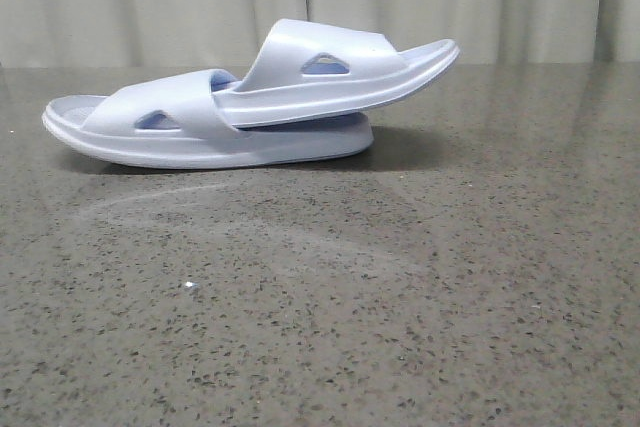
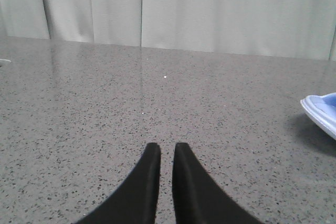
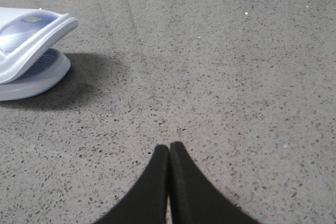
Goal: Insert blue slippers together front up
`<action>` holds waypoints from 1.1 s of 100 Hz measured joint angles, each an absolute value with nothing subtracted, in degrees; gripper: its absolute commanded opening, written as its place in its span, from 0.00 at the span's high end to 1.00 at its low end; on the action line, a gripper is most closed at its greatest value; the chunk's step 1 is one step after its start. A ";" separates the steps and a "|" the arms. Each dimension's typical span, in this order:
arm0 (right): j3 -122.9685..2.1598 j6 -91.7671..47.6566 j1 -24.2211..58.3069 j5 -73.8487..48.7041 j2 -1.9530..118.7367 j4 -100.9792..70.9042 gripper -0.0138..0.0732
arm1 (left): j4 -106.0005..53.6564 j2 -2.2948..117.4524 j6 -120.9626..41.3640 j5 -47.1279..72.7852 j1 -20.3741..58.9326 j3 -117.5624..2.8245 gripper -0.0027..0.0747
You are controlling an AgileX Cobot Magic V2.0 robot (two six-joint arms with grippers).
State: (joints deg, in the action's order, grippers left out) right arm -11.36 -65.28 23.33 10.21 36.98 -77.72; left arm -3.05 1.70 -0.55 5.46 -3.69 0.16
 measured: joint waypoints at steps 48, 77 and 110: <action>-11.36 -65.28 23.33 10.21 36.98 -77.72 0.93 | -3.05 1.70 -0.44 5.46 -3.69 0.16 0.95; -11.26 -57.09 22.86 12.65 35.39 -58.69 0.93 | -3.05 1.70 -0.44 5.46 -3.69 0.16 0.95; -8.81 -14.94 5.23 0.89 23.33 -7.65 0.93 | -3.05 1.70 -0.44 5.46 -3.69 0.16 0.95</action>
State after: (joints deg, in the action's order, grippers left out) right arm -8.81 -14.94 5.23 0.89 23.33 -7.65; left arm -3.05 1.70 -0.44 5.46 -3.69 0.16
